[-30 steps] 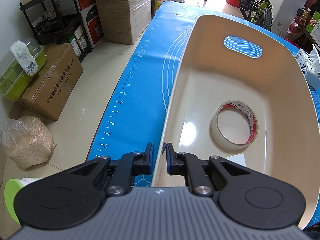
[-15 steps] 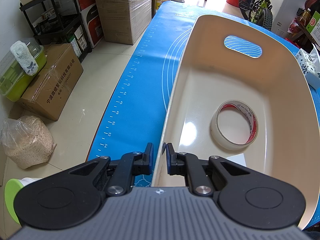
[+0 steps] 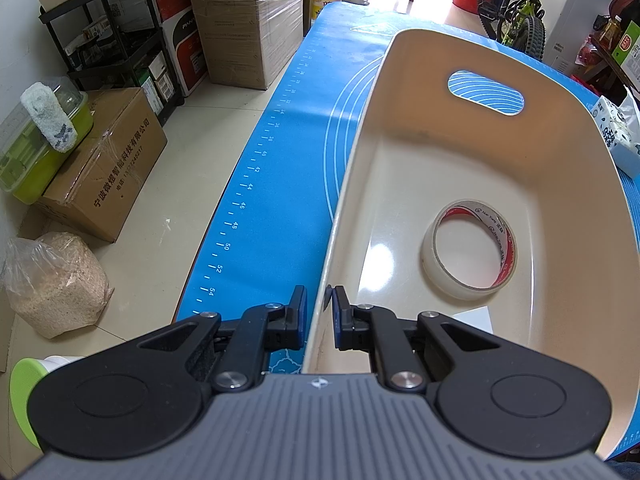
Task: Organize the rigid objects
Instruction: 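Carry the red figurine with the right gripper and release it into the basket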
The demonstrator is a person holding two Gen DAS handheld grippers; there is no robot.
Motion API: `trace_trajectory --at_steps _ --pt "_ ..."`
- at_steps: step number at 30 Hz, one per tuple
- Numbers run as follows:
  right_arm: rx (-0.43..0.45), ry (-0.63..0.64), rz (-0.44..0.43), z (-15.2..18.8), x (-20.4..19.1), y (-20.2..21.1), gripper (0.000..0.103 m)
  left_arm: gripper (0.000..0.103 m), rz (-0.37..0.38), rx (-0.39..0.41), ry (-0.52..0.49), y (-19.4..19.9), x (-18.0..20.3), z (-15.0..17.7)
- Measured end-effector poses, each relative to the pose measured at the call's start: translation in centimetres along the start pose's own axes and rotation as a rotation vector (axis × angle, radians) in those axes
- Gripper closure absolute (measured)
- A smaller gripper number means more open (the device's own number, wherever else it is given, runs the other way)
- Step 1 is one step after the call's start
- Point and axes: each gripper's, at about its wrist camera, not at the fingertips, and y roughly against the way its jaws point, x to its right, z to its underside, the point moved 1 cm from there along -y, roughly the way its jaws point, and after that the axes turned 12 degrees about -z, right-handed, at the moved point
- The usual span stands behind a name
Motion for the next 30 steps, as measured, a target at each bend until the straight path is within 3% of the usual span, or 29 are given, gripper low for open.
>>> trace_trajectory --at_steps 12,30 --pt "-0.179 0.074 -0.083 2.8 -6.8 -7.3 0.068 0.088 -0.001 0.000 -0.002 0.0 0.2 0.0" --pt "-0.468 0.126 -0.058 8.0 -8.1 -12.6 0.068 0.088 -0.004 0.001 -0.006 0.1 0.4 0.1"
